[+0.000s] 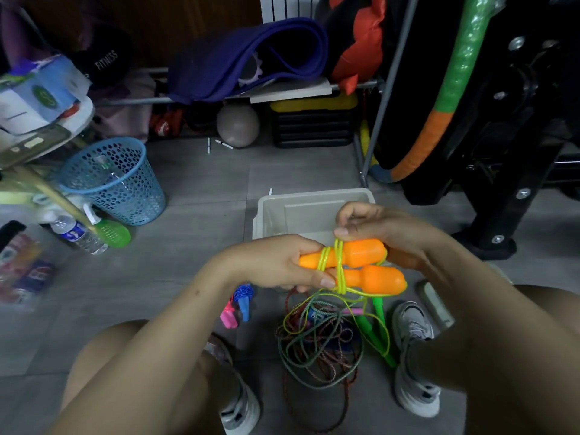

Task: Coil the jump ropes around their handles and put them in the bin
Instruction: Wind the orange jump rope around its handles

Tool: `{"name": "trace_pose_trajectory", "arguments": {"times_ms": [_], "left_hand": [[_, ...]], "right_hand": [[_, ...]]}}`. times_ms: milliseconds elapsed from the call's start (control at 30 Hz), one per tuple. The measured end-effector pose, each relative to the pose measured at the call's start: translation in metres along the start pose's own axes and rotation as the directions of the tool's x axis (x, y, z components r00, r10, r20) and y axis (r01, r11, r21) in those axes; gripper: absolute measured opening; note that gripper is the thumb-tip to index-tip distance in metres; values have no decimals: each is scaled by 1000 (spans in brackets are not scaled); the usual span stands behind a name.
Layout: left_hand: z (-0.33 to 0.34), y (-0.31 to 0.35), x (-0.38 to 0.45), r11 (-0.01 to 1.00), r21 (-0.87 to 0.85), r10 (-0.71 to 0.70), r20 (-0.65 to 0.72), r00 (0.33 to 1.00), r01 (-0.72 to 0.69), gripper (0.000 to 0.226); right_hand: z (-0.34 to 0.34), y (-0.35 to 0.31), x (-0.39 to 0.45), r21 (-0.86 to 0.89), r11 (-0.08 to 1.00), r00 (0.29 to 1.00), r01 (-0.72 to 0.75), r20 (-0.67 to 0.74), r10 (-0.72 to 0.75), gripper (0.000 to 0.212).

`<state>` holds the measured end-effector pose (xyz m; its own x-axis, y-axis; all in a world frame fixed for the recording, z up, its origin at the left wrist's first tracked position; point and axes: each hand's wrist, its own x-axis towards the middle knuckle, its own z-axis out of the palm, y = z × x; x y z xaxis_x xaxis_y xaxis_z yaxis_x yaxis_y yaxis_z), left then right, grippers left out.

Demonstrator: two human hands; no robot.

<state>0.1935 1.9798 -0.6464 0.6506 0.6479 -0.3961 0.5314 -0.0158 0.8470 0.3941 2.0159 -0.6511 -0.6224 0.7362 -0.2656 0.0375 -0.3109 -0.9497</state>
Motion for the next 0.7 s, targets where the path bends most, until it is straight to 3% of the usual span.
{"name": "trace_pose_trajectory", "arguments": {"times_ms": [67,233,400,533,600,633,700], "left_hand": [[-1,-1,-3,998,-63,3,15,1000,-2,21],[-4,-5,-8,980,-197,38,20,999,-33,16],[-12,-10,-10,922,-376,12,-201,979,-88,17],[-14,-13,-5,879,-459,-17,-305,952,-132,32],[-15,-13,-3,850,-502,-28,-346,938,-159,28],[-15,-13,-1,843,-510,-33,-365,930,-170,23],[-14,-14,2,851,-497,-59,-410,910,-168,18]], "right_hand": [[2,2,0,108,991,997,-79,15,78,18],[14,8,-1,175,969,984,-177,28,175,12],[15,17,5,523,850,998,-68,47,50,69],[17,20,6,549,834,996,53,26,-80,81],[20,21,5,513,856,994,55,49,-94,89],[21,22,5,466,881,994,77,32,-104,82],[25,25,5,253,953,986,169,-59,-159,42]]}}
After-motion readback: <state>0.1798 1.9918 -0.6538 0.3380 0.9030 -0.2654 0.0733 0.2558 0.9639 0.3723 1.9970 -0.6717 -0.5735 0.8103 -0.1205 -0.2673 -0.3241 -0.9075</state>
